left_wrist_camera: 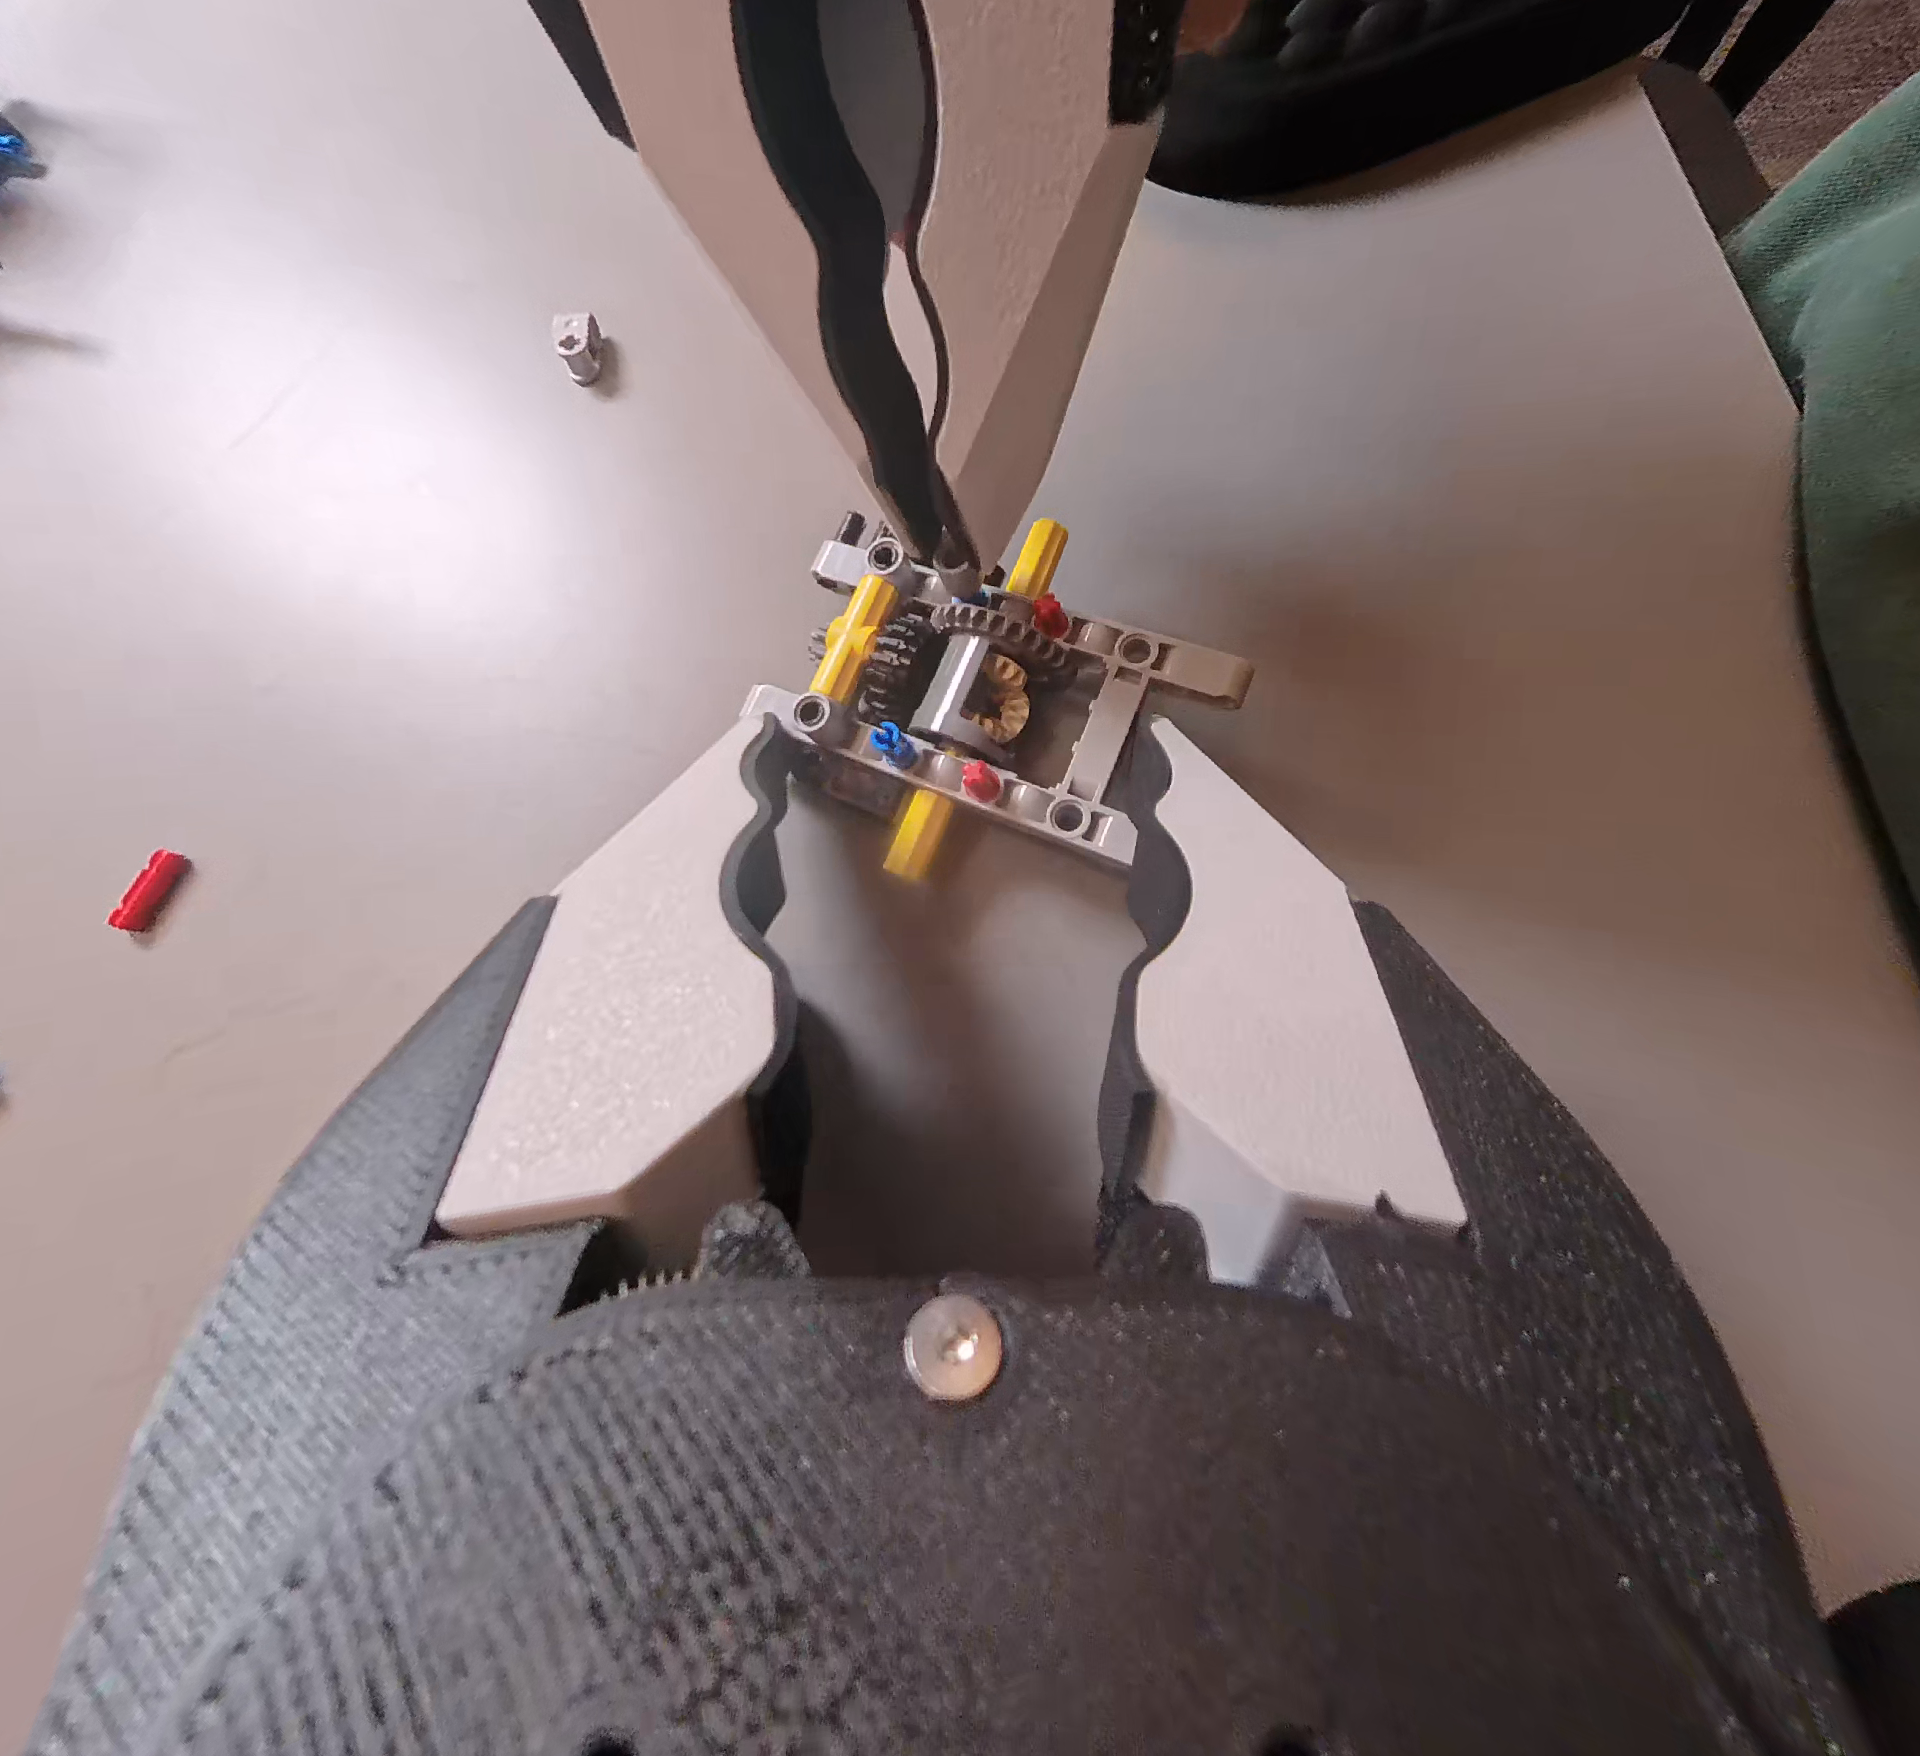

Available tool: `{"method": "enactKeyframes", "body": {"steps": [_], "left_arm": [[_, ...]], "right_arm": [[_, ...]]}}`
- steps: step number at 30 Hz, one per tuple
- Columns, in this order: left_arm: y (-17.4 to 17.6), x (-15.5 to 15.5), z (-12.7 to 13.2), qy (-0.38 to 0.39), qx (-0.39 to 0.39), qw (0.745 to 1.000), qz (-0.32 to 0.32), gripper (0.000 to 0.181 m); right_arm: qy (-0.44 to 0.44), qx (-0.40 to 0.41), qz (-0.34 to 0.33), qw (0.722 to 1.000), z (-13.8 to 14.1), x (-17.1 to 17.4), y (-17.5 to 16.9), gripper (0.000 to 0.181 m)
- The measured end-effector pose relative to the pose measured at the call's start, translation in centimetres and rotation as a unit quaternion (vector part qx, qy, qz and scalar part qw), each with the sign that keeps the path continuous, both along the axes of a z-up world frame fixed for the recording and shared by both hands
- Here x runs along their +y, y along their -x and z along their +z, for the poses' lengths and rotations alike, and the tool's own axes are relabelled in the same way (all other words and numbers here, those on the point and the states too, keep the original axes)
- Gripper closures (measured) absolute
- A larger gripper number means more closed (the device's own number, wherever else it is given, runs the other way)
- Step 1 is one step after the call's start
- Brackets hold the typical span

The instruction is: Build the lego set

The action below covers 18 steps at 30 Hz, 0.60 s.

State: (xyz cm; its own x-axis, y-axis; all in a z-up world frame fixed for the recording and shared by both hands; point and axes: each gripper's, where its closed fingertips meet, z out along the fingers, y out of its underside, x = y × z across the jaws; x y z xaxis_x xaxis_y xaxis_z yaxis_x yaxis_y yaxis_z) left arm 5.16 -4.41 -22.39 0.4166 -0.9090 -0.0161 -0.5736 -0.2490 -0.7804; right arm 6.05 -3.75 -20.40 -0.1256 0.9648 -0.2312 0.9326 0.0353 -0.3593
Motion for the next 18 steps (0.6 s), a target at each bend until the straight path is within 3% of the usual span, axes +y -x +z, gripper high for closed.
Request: {"method": "enactKeyframes", "body": {"steps": [10,18], "left_arm": [[-0.32,-0.05,0.02,-0.002,-0.003,1.0,0.007,0.118],[-0.77,-0.2,0.01,-0.01,0.0,1.0,0.005,0.119]], "right_arm": [[-0.002,-0.024,0.002,1.0,-0.18,-0.02,-0.03,0.176],[-0.016,0.01,-0.024,1.0,-0.06,-0.07,-0.67,0.175]]}}
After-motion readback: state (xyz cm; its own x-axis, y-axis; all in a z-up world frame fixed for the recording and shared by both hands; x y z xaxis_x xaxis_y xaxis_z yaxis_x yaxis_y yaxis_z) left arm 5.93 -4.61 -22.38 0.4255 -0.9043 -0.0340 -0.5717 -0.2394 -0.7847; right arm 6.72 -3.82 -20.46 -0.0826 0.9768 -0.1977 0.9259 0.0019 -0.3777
